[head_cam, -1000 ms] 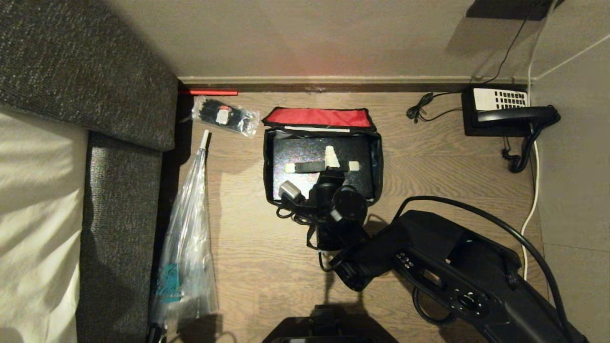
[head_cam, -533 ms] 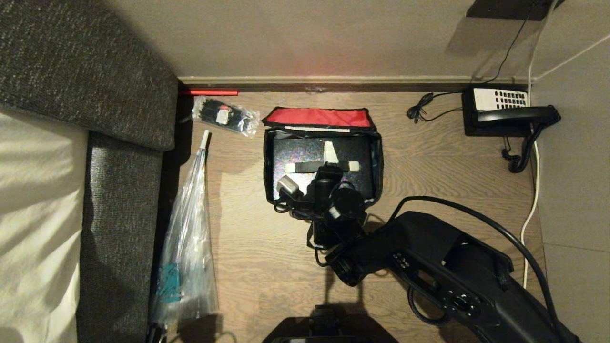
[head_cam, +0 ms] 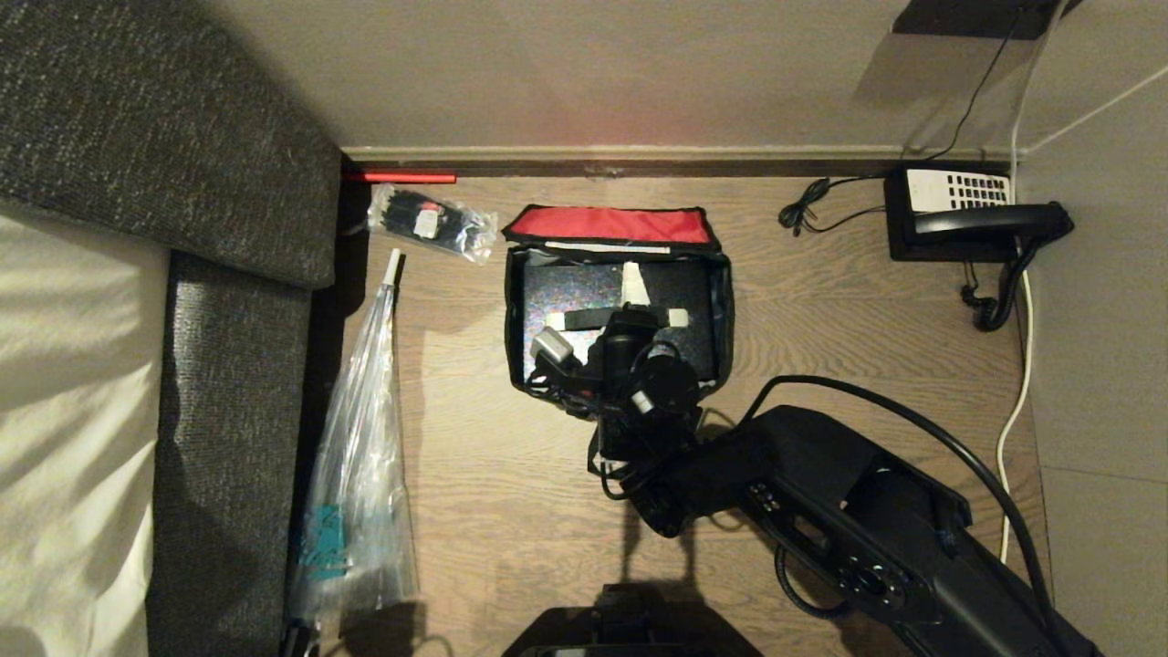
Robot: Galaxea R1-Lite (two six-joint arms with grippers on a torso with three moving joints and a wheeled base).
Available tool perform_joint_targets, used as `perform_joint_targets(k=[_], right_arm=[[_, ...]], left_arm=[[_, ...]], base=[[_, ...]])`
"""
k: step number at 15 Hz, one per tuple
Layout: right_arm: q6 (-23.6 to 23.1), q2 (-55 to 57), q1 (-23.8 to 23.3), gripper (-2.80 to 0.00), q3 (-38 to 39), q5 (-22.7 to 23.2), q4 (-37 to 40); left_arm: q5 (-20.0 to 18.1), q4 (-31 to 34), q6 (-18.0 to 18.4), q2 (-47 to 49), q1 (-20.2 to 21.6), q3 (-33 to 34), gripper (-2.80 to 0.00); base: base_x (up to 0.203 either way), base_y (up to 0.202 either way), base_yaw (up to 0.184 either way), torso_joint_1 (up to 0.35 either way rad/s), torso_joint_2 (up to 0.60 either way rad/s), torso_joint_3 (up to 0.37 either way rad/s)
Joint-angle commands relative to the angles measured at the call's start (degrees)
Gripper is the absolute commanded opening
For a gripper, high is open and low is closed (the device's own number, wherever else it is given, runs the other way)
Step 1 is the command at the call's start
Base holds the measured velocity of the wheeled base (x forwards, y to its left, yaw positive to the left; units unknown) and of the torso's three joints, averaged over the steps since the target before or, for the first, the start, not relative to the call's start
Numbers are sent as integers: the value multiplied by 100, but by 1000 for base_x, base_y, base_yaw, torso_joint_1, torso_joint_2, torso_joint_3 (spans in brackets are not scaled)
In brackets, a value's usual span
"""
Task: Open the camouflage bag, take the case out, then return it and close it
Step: Grip the handle
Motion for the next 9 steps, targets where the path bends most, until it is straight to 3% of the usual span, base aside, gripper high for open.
perform_joint_targets(k=[1,9], right_arm=[[-76,102,-31,0,-126,-26,-46],[-85,183,-100,0,-243,-50,-46]], left_arm=[[1,-6,-2,7,0,4,-280],[1,1,-2,7,0,0,-280]], base=[[0,0,0,0,0,0],[0,0,0,0,0,0]])
